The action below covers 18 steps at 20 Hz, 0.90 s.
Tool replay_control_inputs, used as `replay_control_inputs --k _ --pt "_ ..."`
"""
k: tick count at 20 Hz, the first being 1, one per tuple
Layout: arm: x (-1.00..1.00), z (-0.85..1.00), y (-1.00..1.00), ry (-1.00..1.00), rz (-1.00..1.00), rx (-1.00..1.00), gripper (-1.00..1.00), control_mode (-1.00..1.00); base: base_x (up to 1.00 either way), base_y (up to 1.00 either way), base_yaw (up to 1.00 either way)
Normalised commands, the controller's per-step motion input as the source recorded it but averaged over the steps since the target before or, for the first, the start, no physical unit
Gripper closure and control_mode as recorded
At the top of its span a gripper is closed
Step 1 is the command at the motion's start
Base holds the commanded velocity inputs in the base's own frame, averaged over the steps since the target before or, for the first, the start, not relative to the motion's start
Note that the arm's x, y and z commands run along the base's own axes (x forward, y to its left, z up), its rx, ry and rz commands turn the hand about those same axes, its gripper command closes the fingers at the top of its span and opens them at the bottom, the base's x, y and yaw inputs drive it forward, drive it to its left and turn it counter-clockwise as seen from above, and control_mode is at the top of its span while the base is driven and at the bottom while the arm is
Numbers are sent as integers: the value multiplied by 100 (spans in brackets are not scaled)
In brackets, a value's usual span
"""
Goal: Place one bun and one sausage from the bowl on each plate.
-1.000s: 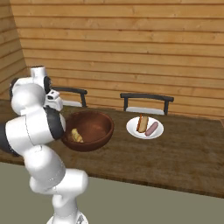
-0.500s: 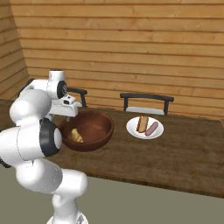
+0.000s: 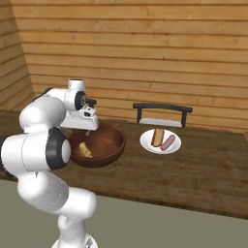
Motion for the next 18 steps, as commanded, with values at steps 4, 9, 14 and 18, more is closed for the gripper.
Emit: replay_control_inputs --k 4,9,14,18 --pt "20 -50 -28 3 38 4 -100 -100 0 0 0" --pt "37 -41 -3 5 29 10 -100 -100 0 0 0" --pt "2 -26 0 6 14 9 -100 -100 0 0 0" --pt "-3 -29 4 6 12 5 -100 -100 0 0 0"
